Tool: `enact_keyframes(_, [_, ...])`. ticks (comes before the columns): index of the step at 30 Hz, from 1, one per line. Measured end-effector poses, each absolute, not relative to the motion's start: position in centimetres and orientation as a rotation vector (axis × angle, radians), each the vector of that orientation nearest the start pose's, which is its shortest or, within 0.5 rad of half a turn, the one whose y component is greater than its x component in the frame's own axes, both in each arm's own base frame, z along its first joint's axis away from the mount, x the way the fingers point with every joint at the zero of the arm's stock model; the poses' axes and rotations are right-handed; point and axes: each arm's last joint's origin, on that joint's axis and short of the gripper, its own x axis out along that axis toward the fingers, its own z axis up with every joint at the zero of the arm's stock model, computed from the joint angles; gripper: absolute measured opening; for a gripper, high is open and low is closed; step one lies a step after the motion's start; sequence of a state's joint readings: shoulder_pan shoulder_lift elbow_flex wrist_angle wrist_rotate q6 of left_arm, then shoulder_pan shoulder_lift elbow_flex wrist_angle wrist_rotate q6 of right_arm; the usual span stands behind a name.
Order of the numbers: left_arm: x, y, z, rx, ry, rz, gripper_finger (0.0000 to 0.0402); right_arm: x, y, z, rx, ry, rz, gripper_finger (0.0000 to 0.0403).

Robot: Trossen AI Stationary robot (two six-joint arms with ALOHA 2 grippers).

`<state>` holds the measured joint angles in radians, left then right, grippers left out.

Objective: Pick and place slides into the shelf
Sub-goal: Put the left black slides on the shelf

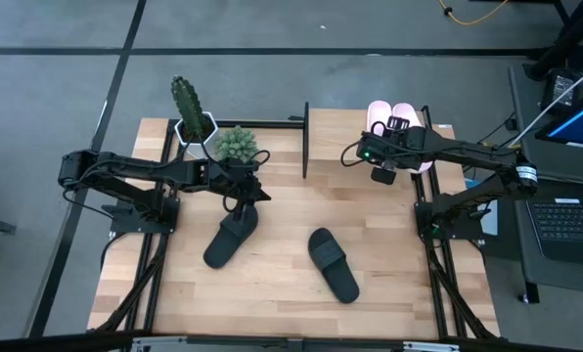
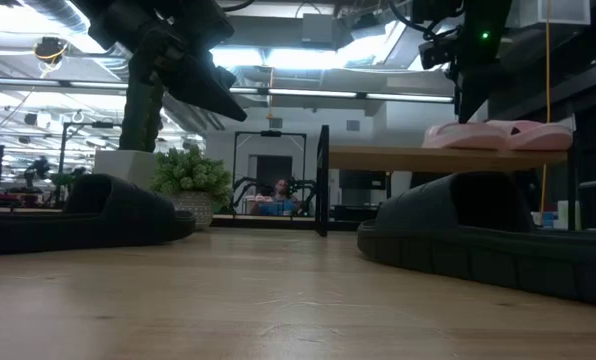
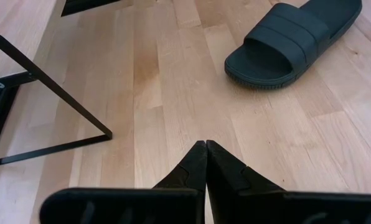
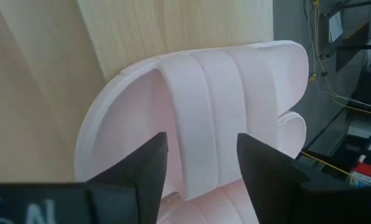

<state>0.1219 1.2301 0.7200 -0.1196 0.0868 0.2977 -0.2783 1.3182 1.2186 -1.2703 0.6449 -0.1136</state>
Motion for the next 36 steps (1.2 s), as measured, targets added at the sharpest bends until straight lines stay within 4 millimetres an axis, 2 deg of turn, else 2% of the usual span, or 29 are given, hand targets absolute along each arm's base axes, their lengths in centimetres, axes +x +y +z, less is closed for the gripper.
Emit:
enact_keyframes(8, [25.1,2.8,22.8,0.222,0.626,-0.059,0.0,20.9,-7.8,30.8,-0.338,1.424,-0.695,0.0195])
enact_keyframes(19, [25.1,2.8,22.8,0.222,0.626,-0.059,0.0,21.3,-7.8,34.6,-0.267,1.273,-0.734,0.0195])
enact_keyframes(23, [25.1,2.8,22.8,0.222,0.625,-0.059,0.0,21.2,-7.7,35.9,-0.174,1.209,-0.773,0.0195])
enact_keyframes(26, [25.1,2.8,22.8,0.222,0.626,-0.059,0.0,21.3,-7.5,36.4,-0.015,1.139,-0.769,0.0195])
enact_keyframes(31, [25.1,2.8,22.8,0.22,0.625,-0.059,0.0,21.7,-7.1,36.3,0.262,1.078,-0.712,0.0195])
enact_keyframes(36, [25.1,2.8,22.8,0.197,0.625,-0.051,0.0,22.6,-6.4,35.3,0.254,1.038,-0.697,0.0195])
